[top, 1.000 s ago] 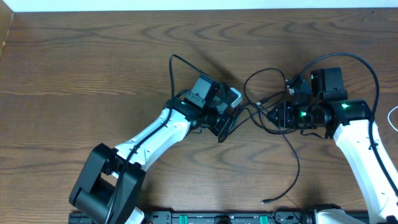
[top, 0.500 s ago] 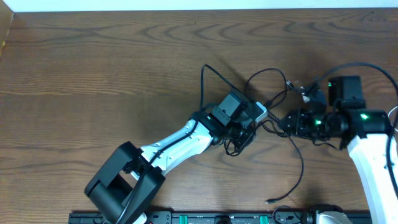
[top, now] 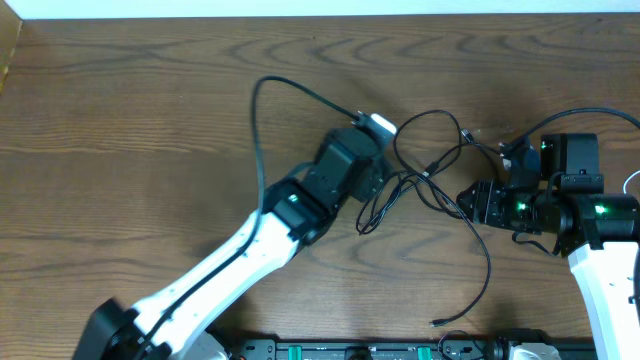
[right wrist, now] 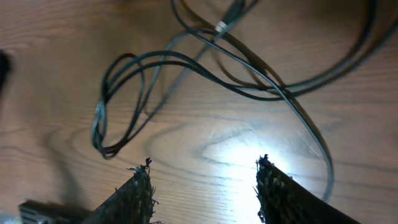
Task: Untangle cables
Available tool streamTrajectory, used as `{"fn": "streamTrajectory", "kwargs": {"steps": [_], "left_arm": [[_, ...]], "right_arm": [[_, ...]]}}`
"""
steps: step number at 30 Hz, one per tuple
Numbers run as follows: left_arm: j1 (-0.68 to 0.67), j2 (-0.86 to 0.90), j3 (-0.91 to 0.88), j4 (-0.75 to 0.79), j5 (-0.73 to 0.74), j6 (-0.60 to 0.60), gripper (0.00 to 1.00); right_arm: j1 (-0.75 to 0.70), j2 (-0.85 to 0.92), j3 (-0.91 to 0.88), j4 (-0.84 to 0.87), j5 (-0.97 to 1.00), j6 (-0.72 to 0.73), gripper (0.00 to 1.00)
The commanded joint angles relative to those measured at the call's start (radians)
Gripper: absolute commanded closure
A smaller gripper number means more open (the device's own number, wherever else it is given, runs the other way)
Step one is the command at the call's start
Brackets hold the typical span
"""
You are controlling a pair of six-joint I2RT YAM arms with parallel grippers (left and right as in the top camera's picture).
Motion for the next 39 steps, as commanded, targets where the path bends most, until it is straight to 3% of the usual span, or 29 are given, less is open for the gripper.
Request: {"fn": "streamTrajectory", "kwargs": {"steps": [1, 7, 13, 20, 29, 39], "left_arm": [[0.011, -0.047, 0.003, -0.004, -0.24, 0.022, 0.22], [0.053, -0.055, 0.003, -0.01, -0.241, -0.122, 0.0], [0.121, -0.055, 0.003, -0.026, -0.217, -0.227, 0.02], [0.187, -0.074, 0.003, -0.121, -0.002, -0.262, 0.02], [0.231, -0.19, 0.003, -0.178, 0.001, -0.297, 0.02], [0.233, -0.219, 0.003, -0.222, 0.124, -0.269, 0.02]], "right_arm": [[-0.006, -0.008, 0.013, 0.028, -0.058, 0.027, 0.48], [-0.005, -0.008, 0.013, 0.086, -0.058, 0.28, 0.53], [0.06, -0.008, 0.013, 0.121, -0.029, 0.412, 0.53], [0.203, -0.008, 0.013, 0.15, 0.03, 0.454, 0.46], [0.243, -0.008, 0.013, 0.166, 0.058, 0.516, 0.37], [0.243, -0.008, 0.013, 0.154, 0.066, 0.515, 0.48]]}}
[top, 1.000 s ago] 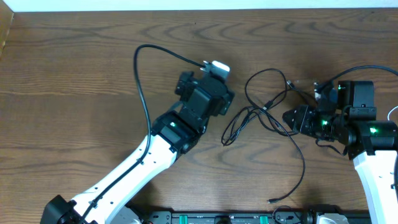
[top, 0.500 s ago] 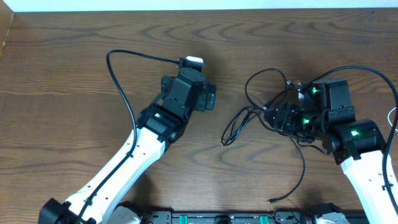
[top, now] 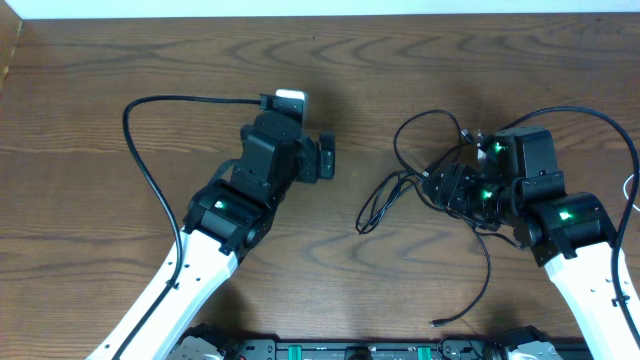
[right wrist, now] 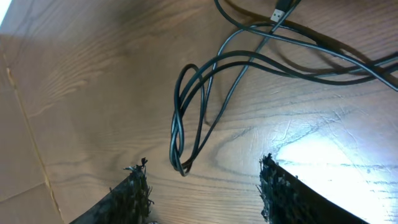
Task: Untangle cables
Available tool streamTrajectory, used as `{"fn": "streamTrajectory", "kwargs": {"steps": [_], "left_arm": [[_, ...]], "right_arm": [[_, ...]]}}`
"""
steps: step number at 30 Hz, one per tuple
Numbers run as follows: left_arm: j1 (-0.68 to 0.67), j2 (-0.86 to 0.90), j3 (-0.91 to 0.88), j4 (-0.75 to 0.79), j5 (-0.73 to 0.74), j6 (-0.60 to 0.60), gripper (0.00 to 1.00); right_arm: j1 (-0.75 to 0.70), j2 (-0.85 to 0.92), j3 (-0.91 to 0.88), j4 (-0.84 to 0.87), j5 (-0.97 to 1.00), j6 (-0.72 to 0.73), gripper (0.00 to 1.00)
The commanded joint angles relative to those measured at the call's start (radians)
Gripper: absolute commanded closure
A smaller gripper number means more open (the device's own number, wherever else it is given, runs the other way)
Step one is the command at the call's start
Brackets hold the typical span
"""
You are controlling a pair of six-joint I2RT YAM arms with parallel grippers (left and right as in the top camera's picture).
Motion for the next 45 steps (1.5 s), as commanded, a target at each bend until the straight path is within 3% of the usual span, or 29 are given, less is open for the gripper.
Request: {"fn": "streamTrajectory", "kwargs": {"steps": [1, 3, 6, 14, 19, 27, 36, 45], "left_arm": [[0.005, -0.006, 0.003, -0.046, 0.054, 0.018, 0.02], [0.007, -0.006, 0.003, -0.072, 0.054, 0.019, 0.02], [0.024, -0.008, 0.003, -0.091, 0.054, 0.02, 0.02], [0.048, -0.008, 0.003, -0.123, 0.054, 0.02, 0.02], [0.048, -0.008, 0.003, -0.123, 0.05, 0.02, 0.02], [0.048, -0.007, 0.003, -0.154, 0.042, 0.021, 0.02], [0.048, -0.007, 0.003, -0.226, -0.01, 0.02, 0.02], [0.048, -0.007, 0.003, -0.226, -0.01, 0.02, 0.02]], "right_arm": [[0.005, -0.008, 0.013, -0.002, 0.017, 0.011, 0.57], [0.005, -0.008, 0.013, 0.005, 0.028, 0.011, 0.62], [0.005, 0.002, 0.013, 0.024, 0.077, 0.011, 0.55], [0.005, 0.101, 0.013, 0.182, 0.008, -0.076, 0.55], [0.006, 0.176, 0.013, 0.299, -0.056, -0.078, 0.62], [0.07, 0.342, 0.013, 0.425, -0.123, -0.079, 0.66], [0.097, 0.37, 0.013, 0.206, -0.06, -0.139, 0.76], [0.124, 0.381, 0.008, -0.011, 0.052, -0.283, 0.75]]}}
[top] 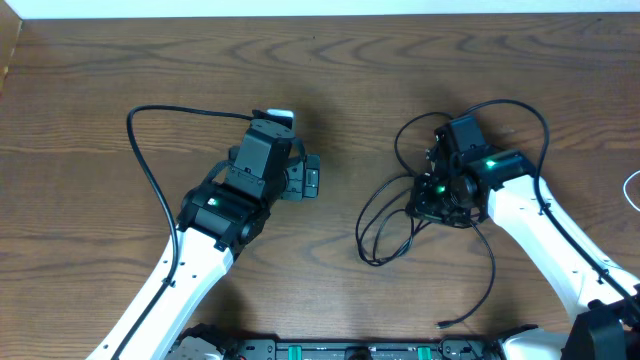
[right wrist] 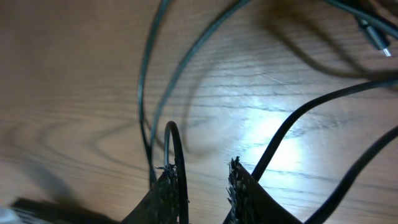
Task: Untangle cables
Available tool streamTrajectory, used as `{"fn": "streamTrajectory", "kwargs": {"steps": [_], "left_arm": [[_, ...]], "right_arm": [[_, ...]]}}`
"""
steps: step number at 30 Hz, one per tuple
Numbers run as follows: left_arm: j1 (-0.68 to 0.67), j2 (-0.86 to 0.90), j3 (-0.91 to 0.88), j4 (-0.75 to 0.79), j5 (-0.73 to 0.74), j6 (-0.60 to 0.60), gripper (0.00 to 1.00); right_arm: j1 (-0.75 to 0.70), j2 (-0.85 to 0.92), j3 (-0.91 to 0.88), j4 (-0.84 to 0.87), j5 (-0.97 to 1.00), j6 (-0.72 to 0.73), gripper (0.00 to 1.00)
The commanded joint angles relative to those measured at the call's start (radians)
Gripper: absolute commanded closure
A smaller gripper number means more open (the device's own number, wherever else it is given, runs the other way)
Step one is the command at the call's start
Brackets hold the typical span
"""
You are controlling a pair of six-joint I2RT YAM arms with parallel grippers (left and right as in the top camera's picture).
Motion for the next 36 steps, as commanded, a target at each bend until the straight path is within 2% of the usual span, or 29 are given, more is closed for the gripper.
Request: {"fn": "streamTrajectory", "kwargs": {"steps": [1, 6, 9, 10, 14, 17, 20, 24, 26, 27, 31, 34, 36], "left_arm": [[0.003, -0.007, 0.003, -0.002, -0.016, 0.017, 0.02], [0.003, -0.007, 0.003, -0.003, -0.016, 0.017, 0.02], [0.003, -0.007, 0.003, -0.003, -0.016, 0.017, 0.02], [0.003, -0.007, 0.003, -0.003, -0.016, 0.017, 0.02], [0.003, -0.007, 0.003, -0.003, -0.021, 0.017, 0.02], [0.003, -0.007, 0.003, -0.003, -0.04, 0.017, 0.02], [0.003, -0.007, 0.003, -0.005, -0.033, 0.004, 0.02], [0.003, -0.008, 0.003, -0.015, 0.101, 0.033, 0.01], [0.003, -0.008, 0.003, -0.022, 0.204, 0.099, 0.03], [0.003, -0.008, 0.003, -0.031, 0.306, 0.172, 0.05], [0.003, -0.008, 0.003, -0.058, 0.416, 0.225, 0.09], [0.003, -0.003, 0.003, -0.055, 0.44, 0.063, 0.1], [0.003, 0.005, 0.003, -0.056, 0.441, -0.185, 0.09]], "right_arm": [[0.057, 0.025, 0.002, -0.019, 0.034, -0.119, 0.75], [0.144, 0.048, -0.005, -0.037, 0.033, -0.193, 0.68], [0.171, 0.056, -0.013, -0.037, 0.032, -0.192, 0.7], [0.177, 0.057, -0.018, -0.041, 0.027, -0.192, 0.73], [0.177, 0.062, -0.058, -0.056, 0.008, -0.192, 0.99], [0.177, 0.062, -0.075, -0.019, -0.08, -0.196, 0.99], [0.167, 0.062, -0.075, 0.102, -0.206, -0.189, 0.99], [0.098, 0.062, -0.075, 0.317, -0.321, -0.044, 0.99], [0.062, 0.062, -0.075, 0.359, -0.323, 0.005, 0.99], [0.032, 0.062, -0.075, 0.365, -0.323, 0.026, 0.99], [-0.023, 0.062, -0.075, 0.359, -0.307, 0.044, 0.99], [-0.063, 0.062, -0.075, 0.362, -0.23, 0.093, 0.99], [-0.077, 0.062, -0.075, 0.367, -0.169, 0.094, 0.99]]}}
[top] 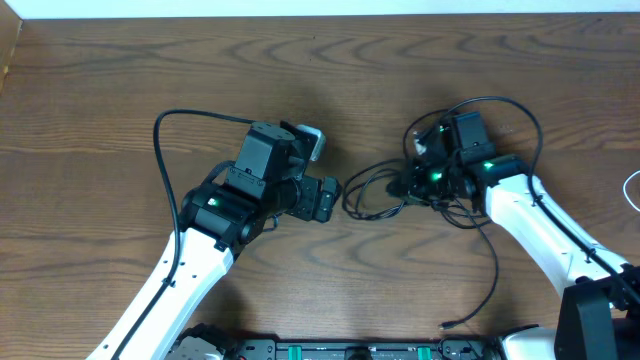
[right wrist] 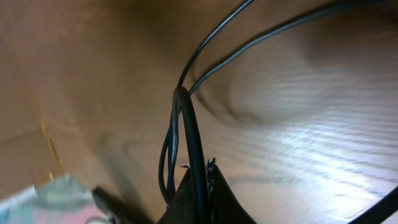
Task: Untangle cables
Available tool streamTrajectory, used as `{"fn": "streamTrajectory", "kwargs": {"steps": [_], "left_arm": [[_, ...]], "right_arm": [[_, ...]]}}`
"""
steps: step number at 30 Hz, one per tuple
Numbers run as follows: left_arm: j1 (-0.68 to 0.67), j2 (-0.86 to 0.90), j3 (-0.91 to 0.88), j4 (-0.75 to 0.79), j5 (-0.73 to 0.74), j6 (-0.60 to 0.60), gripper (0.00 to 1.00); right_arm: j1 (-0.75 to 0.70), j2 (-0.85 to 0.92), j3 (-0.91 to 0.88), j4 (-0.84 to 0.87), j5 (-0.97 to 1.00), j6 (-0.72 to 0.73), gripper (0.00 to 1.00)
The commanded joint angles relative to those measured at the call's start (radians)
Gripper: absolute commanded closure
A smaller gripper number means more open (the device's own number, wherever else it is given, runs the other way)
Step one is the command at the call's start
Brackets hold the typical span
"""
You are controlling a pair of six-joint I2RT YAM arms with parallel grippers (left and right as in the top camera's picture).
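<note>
A black cable tangle (top: 372,192) lies mid-table between the arms, and its free end with a connector (top: 446,324) trails to the front. My right gripper (top: 414,182) sits at the tangle's right side. In the right wrist view it (right wrist: 200,169) is shut on one thick black strand (right wrist: 186,118), with thinner loops hanging beside it. My left gripper (top: 303,140) holds a white plug (top: 313,141). The plug's own black cable (top: 158,140) arcs away to the left, apart from the tangle. The left fingers themselves are hidden under the wrist.
A white cable (top: 630,190) curls at the right edge. The wooden table (top: 120,80) stretches bare to the left and the back. A black rail (top: 350,350) runs along the front edge.
My right gripper, then narrowly open around a strand, is now shut on it. The loops lie higher and further left. My left gripper with the plug has shifted right, closer to the tangle.
First my left gripper was at the white plug beside the tangle and my right gripper stood wide open at the right. Then the plug and its cable were off to the left, apart from the tangle. My right gripper narrowed round a strand and is now shut on it.
</note>
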Motion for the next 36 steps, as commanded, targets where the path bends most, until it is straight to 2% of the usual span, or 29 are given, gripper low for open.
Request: {"fn": "streamTrajectory", "kwargs": {"steps": [1, 4, 5, 7, 8, 12, 16, 19, 23, 24, 28, 31, 36], "left_arm": [[0.003, 0.012, 0.001, -0.002, 0.064, -0.434, 0.02], [0.003, 0.041, 0.001, -0.002, 0.064, -0.759, 0.02], [0.003, 0.052, 0.001, -0.002, 0.063, -0.821, 0.02], [0.003, 0.076, 0.001, -0.002, 0.064, -0.94, 0.14], [0.002, 0.09, 0.001, -0.002, 0.064, -1.004, 0.16], [-0.016, 0.159, 0.001, 0.014, 0.113, -1.251, 0.16], [-0.049, 0.246, 0.001, 0.133, 0.242, -1.381, 0.22], [-0.075, 0.298, 0.001, 0.22, 0.304, -1.504, 0.23], [-0.117, 0.336, 0.001, 0.296, 0.374, -1.637, 0.28], [-0.131, 0.337, 0.001, 0.295, 0.375, -1.706, 0.32], [-0.173, 0.337, 0.001, 0.291, 0.346, -1.842, 0.34], [-0.191, 0.338, 0.0, 0.284, 0.263, -1.872, 0.34], [-0.201, 0.351, 0.0, 0.261, 0.234, -1.909, 0.37]], "right_arm": [[-0.023, 0.006, 0.002, 0.005, 0.142, 0.048, 0.98], [-0.022, 0.006, 0.002, -0.003, 0.206, 0.06, 0.99], [-0.022, 0.006, 0.002, -0.005, 0.208, 0.068, 0.98], [-0.022, 0.006, 0.002, -0.005, 0.208, 0.084, 0.99], [-0.022, 0.006, 0.002, -0.004, 0.208, 0.084, 0.99], [-0.022, 0.006, 0.002, -0.002, 0.211, 0.084, 0.98], [-0.022, 0.006, 0.002, -0.005, 0.211, 0.084, 0.98], [-0.022, 0.006, 0.002, -0.005, 0.214, 0.084, 0.98], [-0.022, 0.006, 0.002, -0.006, 0.219, 0.084, 0.99], [-0.022, 0.006, 0.002, -0.007, 0.225, 0.084, 0.98], [-0.024, 0.006, 0.002, -0.032, 0.237, 0.084, 0.98], [-0.024, 0.006, 0.002, -0.043, 0.237, 0.084, 0.98], [-0.024, 0.006, 0.002, -0.043, 0.237, 0.084, 0.99]]}}
